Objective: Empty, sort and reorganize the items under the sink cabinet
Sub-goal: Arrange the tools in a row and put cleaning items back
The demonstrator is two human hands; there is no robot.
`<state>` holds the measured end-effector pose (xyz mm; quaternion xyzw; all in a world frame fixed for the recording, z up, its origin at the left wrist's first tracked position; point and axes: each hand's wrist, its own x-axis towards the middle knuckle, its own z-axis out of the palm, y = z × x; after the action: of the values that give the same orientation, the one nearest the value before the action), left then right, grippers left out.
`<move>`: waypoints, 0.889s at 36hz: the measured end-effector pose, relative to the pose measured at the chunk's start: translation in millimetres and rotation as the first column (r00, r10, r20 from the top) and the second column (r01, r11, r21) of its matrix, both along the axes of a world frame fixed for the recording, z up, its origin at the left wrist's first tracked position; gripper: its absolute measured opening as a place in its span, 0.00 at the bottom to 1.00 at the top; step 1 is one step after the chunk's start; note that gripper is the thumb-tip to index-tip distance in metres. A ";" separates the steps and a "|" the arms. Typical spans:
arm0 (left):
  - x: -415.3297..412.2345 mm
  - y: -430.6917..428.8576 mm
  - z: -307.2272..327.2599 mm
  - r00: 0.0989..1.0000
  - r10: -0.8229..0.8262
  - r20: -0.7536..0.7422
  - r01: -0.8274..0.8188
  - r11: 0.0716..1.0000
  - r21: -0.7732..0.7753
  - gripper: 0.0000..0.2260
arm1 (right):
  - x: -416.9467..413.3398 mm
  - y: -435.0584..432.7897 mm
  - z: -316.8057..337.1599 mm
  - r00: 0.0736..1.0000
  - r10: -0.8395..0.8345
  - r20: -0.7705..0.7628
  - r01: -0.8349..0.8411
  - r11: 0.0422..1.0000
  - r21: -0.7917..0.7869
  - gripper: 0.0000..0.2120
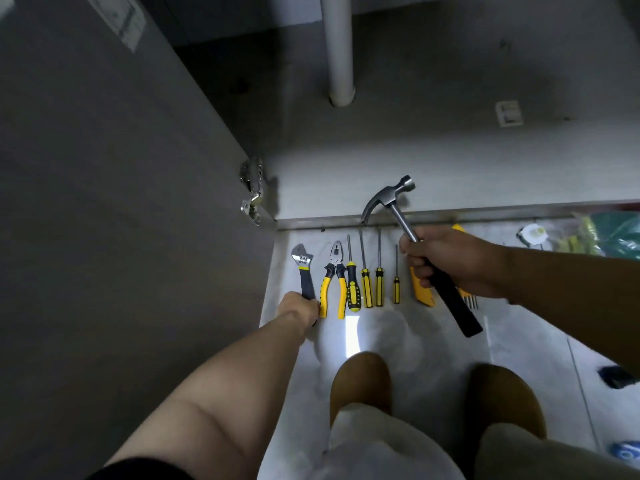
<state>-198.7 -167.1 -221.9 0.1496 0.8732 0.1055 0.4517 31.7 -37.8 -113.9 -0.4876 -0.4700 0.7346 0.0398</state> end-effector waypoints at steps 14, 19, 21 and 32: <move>36.2 3.4 162.6 0.804 0.163 0.572 -0.366 0.894 0.259 0.06 | -7.3 -8.7 149.9 0.989 -0.130 0.063 0.113 0.967 0.229 0.10; 67.8 30.2 261.8 0.723 -0.130 0.679 -0.319 0.809 0.494 0.07 | -1.9 -26.2 198.2 0.930 -0.356 -0.089 0.363 0.854 0.374 0.11; 81.9 36.5 299.1 0.696 -0.234 0.679 -0.283 0.780 0.558 0.05 | 3.5 -30.1 217.1 0.874 -0.451 -0.179 0.484 0.783 0.390 0.11; 151.2 18.3 364.4 0.566 -0.546 0.618 -0.060 0.720 0.691 0.06 | 49.8 -62.3 256.4 0.678 -0.620 -0.395 0.704 0.702 0.105 0.11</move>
<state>-47.5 -148.9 142.5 0.3604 0.4542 0.3844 0.7183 81.5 -100.2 142.4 -0.4863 -0.3339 0.6746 0.4438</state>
